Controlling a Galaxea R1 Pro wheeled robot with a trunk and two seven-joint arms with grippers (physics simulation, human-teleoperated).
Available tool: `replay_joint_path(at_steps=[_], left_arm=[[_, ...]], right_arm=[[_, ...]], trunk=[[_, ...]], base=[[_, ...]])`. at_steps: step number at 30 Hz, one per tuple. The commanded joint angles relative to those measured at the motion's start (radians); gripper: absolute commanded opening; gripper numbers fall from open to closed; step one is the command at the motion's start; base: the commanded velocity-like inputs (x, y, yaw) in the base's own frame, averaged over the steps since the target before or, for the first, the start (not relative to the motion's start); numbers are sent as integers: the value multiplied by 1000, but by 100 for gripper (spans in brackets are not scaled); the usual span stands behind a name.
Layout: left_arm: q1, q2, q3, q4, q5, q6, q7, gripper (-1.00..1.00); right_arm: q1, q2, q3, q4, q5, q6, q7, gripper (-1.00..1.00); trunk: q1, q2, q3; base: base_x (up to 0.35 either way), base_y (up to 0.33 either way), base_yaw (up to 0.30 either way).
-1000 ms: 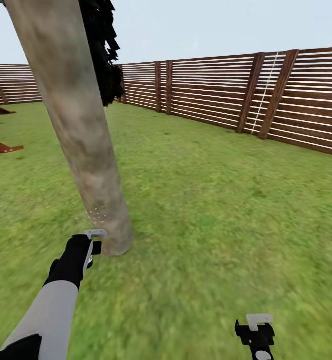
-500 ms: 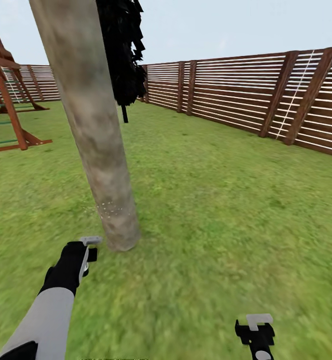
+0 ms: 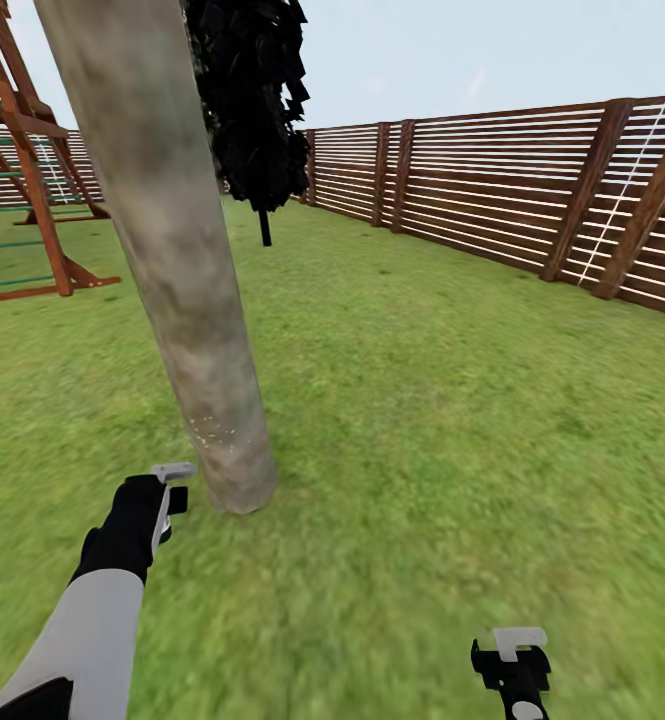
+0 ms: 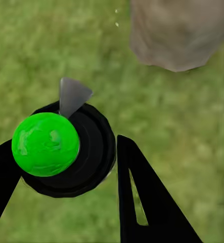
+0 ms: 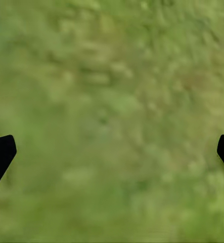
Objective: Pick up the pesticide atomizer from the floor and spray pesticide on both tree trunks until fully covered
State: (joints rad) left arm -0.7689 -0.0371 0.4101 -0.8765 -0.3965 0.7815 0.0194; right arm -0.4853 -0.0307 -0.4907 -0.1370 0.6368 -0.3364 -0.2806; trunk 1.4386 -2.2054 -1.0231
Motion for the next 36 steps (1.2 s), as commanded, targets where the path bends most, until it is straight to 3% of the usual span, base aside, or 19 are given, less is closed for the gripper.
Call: replay_joint_path(at_steps=[1,10,16,20,24,28,36], left_arm=[[1,-1,3,-3,2,3,2,-100],[22,4,4,15,-2,0,17,-100],[23,10,4,102,0,-6,49,-100],[23,16,19,110,-2,-73,56,-100],[23,11,23,112,-5,-88,62,-100],[23,11,21,112,-4,-88,126,-100],[23,-2,18,114,5,-84,93,-100]], right_arm=[[-1,0,-8,2,10,-4,-3,100],[-1,0,-8,2,10,-4,-2,100],[-1,0,-8,3,10,-4,-2,100],[-1,0,-8,2,10,-4,-3,100],[-1,0,-8,2,10,-4,-3,100],[-1,0,-8,2,10,-4,-3,100],[5,-1,-8,4,10,-4,-2,100]], trunk=[[0,0,-1],[0,0,-1],[0,0,-1],[0,0,-1],[0,0,-1],[0,0,-1],[0,0,-1]], base=[[180,-212,0],[-80,-248,5],[79,-242,233],[249,-130,275],[92,-18,276],[4,-138,166],[62,-265,6]])
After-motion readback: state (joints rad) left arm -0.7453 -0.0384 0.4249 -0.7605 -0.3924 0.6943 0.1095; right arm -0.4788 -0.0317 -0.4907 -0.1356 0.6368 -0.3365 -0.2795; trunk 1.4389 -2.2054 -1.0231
